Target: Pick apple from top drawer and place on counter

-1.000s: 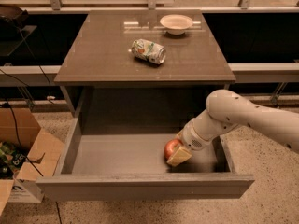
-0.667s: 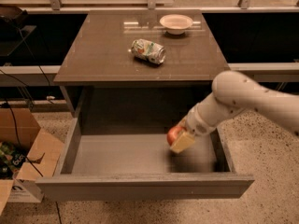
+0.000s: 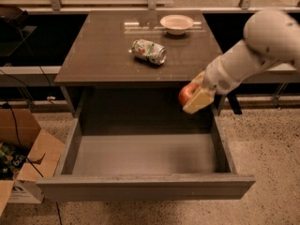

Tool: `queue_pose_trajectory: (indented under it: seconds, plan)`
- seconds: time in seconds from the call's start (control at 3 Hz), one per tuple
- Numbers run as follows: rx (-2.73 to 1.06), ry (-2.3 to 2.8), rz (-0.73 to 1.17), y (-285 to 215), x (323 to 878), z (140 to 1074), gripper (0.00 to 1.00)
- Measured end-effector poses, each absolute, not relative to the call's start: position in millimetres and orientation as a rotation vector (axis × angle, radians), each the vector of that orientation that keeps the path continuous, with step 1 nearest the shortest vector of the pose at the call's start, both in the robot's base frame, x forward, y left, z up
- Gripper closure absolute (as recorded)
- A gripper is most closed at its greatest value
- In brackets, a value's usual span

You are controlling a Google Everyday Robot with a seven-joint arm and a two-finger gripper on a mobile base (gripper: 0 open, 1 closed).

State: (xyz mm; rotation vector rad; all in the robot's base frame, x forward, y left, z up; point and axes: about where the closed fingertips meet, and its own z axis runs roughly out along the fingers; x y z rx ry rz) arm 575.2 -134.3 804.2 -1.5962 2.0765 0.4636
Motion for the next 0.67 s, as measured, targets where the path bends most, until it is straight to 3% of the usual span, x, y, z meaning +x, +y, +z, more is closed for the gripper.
queue_pose_trajectory:
  seconds: [0.67]
  plan:
    - [-1.547,1.916,0.363,-147,640,930,1.0]
